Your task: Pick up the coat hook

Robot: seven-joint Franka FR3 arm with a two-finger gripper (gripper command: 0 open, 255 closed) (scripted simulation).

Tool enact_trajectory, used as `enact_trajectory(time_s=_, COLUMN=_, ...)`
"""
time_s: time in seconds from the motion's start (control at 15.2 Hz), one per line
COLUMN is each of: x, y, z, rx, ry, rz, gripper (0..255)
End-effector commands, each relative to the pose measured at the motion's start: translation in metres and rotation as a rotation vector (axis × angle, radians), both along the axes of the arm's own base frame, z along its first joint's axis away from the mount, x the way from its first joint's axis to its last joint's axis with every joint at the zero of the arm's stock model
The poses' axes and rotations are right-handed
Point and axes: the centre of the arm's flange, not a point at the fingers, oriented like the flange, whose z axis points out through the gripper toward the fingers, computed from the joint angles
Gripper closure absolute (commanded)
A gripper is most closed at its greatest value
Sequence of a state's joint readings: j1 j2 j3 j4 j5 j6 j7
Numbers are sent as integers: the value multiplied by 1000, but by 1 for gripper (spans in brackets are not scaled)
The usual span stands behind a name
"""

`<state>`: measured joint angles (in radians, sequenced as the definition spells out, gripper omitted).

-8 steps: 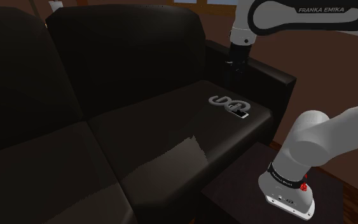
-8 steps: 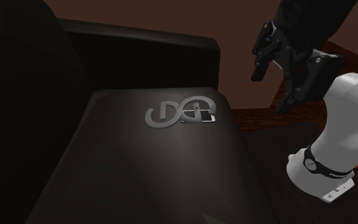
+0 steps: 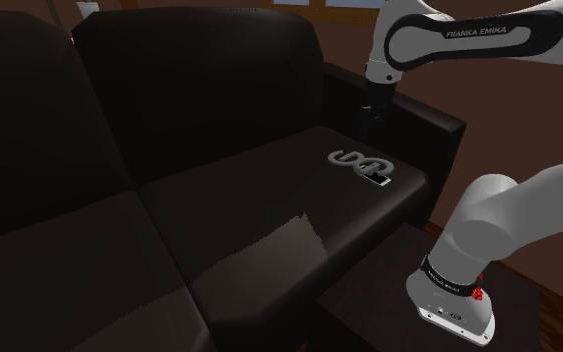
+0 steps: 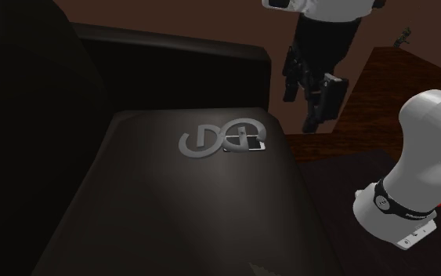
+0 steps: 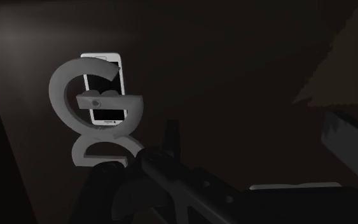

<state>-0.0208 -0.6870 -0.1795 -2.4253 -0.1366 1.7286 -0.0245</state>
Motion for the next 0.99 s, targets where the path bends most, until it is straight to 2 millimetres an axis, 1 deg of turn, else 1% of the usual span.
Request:
enact_trajectory(time_s=0.0, x=-1, y=-23, z=-16, rx=5, ry=14, rz=8, gripper=0)
enact_trajectory(time_s=0.92, x=12, y=-178, z=-124, rx=42, ry=109, rz=51, gripper=0)
